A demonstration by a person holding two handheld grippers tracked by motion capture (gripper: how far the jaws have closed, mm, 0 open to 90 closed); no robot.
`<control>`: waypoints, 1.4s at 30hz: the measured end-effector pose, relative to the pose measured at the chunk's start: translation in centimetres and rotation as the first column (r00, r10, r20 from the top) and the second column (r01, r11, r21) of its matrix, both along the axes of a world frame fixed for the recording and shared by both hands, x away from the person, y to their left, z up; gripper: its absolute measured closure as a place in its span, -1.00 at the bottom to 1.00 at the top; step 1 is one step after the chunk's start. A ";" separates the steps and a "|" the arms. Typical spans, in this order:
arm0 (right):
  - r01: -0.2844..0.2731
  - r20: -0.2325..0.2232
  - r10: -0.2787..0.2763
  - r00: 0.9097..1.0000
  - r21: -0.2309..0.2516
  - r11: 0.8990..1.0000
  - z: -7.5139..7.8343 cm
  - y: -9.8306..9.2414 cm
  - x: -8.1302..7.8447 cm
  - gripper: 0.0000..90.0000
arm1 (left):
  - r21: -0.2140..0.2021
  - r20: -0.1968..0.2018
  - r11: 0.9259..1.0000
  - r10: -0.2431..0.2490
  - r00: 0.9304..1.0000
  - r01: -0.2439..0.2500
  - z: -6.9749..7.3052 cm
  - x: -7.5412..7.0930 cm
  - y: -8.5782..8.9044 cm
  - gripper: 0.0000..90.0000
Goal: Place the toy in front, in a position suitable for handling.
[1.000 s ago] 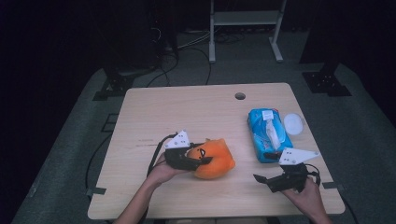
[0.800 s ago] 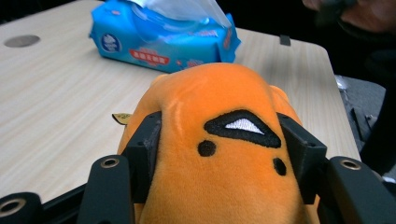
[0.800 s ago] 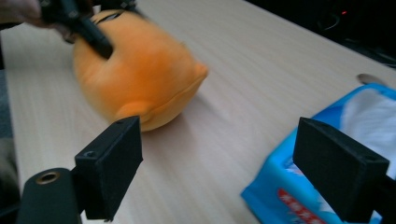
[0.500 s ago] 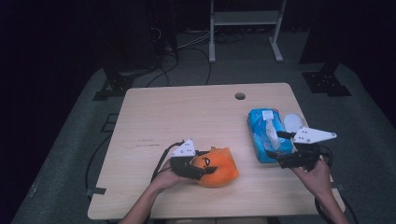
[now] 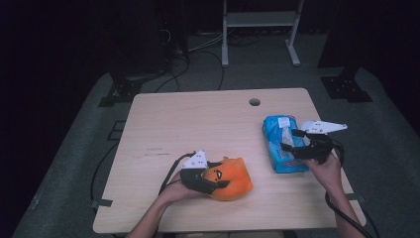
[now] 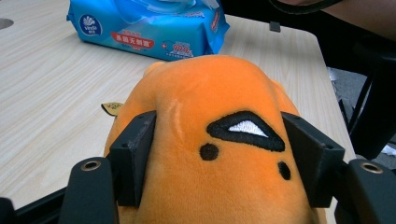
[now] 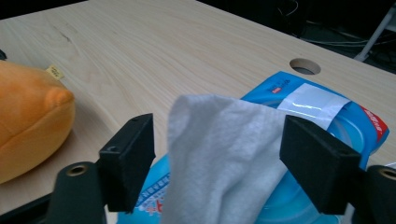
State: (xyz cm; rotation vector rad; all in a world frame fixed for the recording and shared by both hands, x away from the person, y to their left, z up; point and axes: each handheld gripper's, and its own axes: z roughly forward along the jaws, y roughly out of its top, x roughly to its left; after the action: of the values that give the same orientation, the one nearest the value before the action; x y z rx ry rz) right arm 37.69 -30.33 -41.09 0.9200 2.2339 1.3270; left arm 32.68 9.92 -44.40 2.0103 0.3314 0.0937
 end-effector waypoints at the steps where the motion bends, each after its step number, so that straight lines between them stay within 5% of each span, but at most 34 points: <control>1: 0.004 -0.010 -0.004 1.000 -0.001 1.000 -0.1 0.0 0.1 -0.39 | -0.001 -0.001 1.000 0.000 1.000 0.000 0.0 0.0 0.0 -0.28; 13: 0.045 -0.066 -0.048 0.997 -0.042 0.998 -1.2 -0.7 1.7 0.21 | -0.002 0.000 1.000 -0.002 1.000 0.002 -0.1 0.0 -0.1 -0.32; 22: 0.077 -0.111 -0.084 0.990 -0.066 0.995 -1.4 -1.0 2.1 0.88 | 0.004 0.004 1.000 -0.002 1.000 0.002 -0.1 0.0 -0.1 -0.33; 32: 0.046 -0.091 -0.049 0.995 -0.030 0.998 1.0 -1.1 1.0 0.94 | 0.015 0.013 1.000 0.001 1.000 -0.001 0.0 -0.1 -0.2 -0.36; 42: -0.020 -0.013 0.020 1.000 0.027 0.999 5.4 -1.0 -1.6 0.95 | 0.015 0.019 1.000 0.006 1.000 -0.006 -0.1 0.0 -0.3 -0.38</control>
State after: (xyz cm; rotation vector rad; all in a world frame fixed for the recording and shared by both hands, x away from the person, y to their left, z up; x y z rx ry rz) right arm 36.10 -31.34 -35.68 0.9202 2.2457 1.3673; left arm 32.66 9.60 -44.46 2.0227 0.3260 0.1189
